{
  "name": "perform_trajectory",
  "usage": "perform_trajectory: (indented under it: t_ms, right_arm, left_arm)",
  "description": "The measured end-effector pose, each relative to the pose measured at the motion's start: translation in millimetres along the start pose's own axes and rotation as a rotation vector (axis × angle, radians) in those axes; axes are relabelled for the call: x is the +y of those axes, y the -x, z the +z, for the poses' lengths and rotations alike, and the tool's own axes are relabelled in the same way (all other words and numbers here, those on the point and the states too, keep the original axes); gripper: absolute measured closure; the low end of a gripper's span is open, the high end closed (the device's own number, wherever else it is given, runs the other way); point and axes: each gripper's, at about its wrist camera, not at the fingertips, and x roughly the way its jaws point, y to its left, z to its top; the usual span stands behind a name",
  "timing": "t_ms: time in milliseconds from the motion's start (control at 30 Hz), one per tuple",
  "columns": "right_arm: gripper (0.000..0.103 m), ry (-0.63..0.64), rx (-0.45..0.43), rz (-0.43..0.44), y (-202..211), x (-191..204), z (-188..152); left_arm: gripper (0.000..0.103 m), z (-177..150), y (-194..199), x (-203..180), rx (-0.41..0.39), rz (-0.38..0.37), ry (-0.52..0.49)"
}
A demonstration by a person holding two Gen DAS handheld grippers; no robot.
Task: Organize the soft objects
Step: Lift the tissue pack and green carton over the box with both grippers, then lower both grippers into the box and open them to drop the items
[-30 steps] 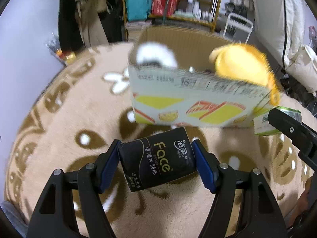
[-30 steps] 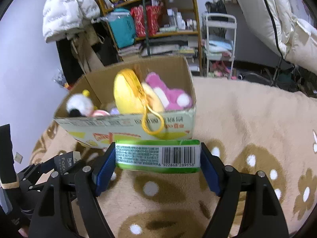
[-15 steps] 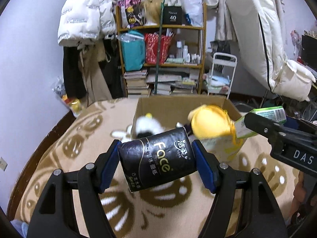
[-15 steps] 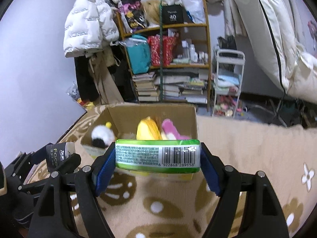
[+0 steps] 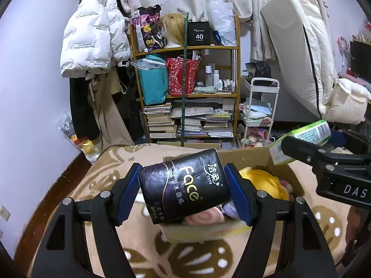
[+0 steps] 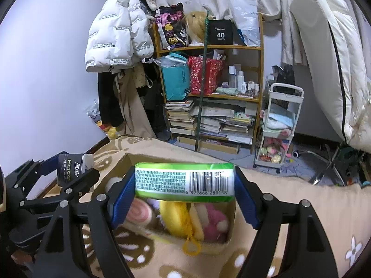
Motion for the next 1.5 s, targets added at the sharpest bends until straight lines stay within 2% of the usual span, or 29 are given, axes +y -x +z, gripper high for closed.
perform_trajectory:
  t_ms: [467, 1000, 1500]
  right_arm:
    - [0.02, -0.051, -0.002, 0.065, -33.3, -13.1, -5.2]
    - [0.02, -0.126, 0.044, 0.085, -59.5, -24.7, -19.6]
    - [0.02, -0.176, 0.013, 0.097, -58.6, -35.6, -20.3]
  left_arm:
    - [0.032, -16.1, -49.1, 0.2, 0.072, -0.02, 0.037]
    - [0.031, -26.0, -69.9, -2.6, 0.12, -0.049, 0.03]
    - [0.031, -27.0, -74.1, 0.4, 0.141, -0.084, 0.054]
